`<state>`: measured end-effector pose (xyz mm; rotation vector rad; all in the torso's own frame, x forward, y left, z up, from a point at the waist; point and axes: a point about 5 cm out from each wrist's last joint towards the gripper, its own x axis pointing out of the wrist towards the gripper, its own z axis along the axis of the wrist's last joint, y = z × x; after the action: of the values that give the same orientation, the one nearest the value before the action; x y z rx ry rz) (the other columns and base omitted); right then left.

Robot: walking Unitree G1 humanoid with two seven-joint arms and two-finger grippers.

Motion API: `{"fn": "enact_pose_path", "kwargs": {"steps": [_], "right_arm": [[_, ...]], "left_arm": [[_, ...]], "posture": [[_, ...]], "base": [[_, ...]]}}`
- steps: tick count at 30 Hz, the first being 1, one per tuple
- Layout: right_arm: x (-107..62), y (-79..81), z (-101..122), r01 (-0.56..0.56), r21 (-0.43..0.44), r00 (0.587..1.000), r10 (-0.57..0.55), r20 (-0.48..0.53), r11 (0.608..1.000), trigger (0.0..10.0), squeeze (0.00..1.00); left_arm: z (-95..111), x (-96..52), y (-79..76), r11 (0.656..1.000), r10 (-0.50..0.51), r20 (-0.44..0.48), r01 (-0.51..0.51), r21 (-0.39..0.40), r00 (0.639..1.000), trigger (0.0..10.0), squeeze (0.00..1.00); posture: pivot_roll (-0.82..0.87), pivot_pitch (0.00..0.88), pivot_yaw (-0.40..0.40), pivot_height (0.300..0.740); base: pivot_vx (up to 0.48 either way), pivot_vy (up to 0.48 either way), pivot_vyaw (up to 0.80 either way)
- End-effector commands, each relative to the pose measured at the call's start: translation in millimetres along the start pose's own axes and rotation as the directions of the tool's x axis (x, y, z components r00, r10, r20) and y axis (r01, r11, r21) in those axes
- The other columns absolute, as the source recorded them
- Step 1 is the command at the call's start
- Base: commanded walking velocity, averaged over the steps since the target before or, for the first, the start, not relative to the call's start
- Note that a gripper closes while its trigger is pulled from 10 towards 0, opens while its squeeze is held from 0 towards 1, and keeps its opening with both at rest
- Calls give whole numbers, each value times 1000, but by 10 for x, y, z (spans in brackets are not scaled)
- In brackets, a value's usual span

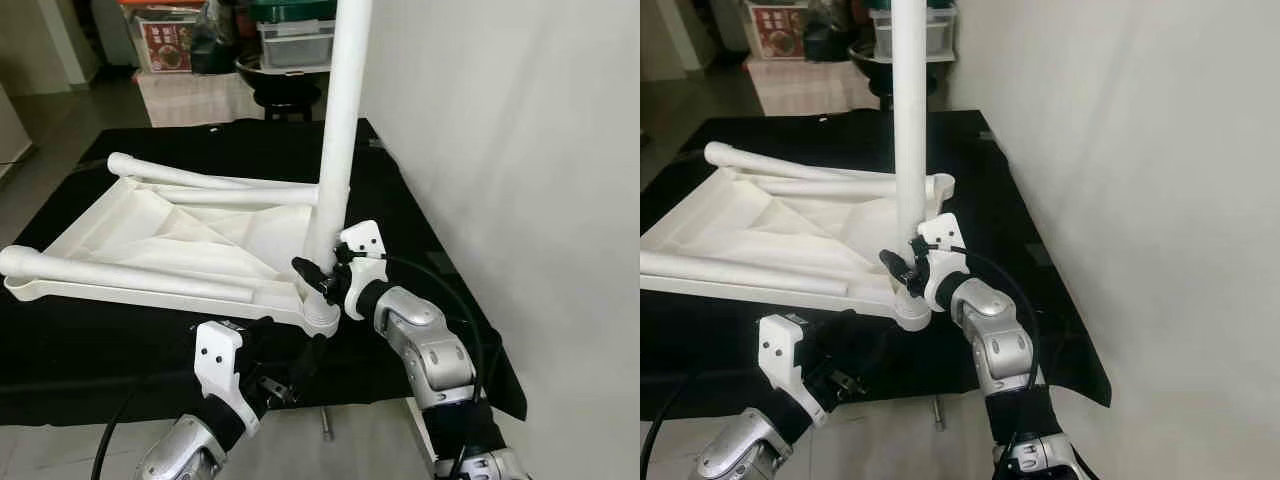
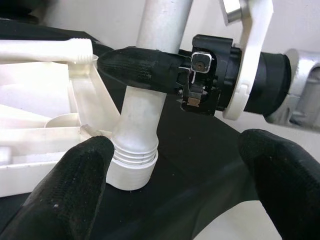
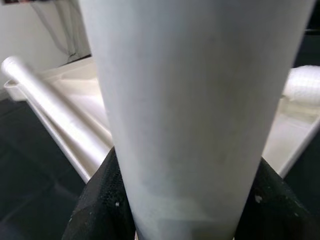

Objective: Building children table

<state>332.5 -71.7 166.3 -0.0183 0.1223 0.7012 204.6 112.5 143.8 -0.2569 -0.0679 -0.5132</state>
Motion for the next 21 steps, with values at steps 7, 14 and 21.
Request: {"fn": "enact_pose_path", "kwargs": {"steps": [7, 14, 21], "right_arm": [[-55, 241, 10, -460, -43, 884, 454, -110, 887, 10000, 1000], [-59, 147, 85, -668, -129, 744, 650, -157, 733, 10000, 0], [41, 42, 149, -757, -54, 651, 743, -155, 651, 10000, 0]], "left_arm": [[-55, -8, 12, 1000, 6, -20, -6, -2, 1000, 10000, 0], [-50, -12, -5, 1000, 5, -20, -5, -4, 1000, 10000, 0], [-37, -33, -28, 1000, 11, -16, -11, -7, 1000, 10000, 0]], "posture": [[-6, 57, -35, 740], [11, 71, -36, 740], [23, 88, -39, 740]], "base": [[0, 0, 0], [0, 0, 0], [0, 0, 0]]}}
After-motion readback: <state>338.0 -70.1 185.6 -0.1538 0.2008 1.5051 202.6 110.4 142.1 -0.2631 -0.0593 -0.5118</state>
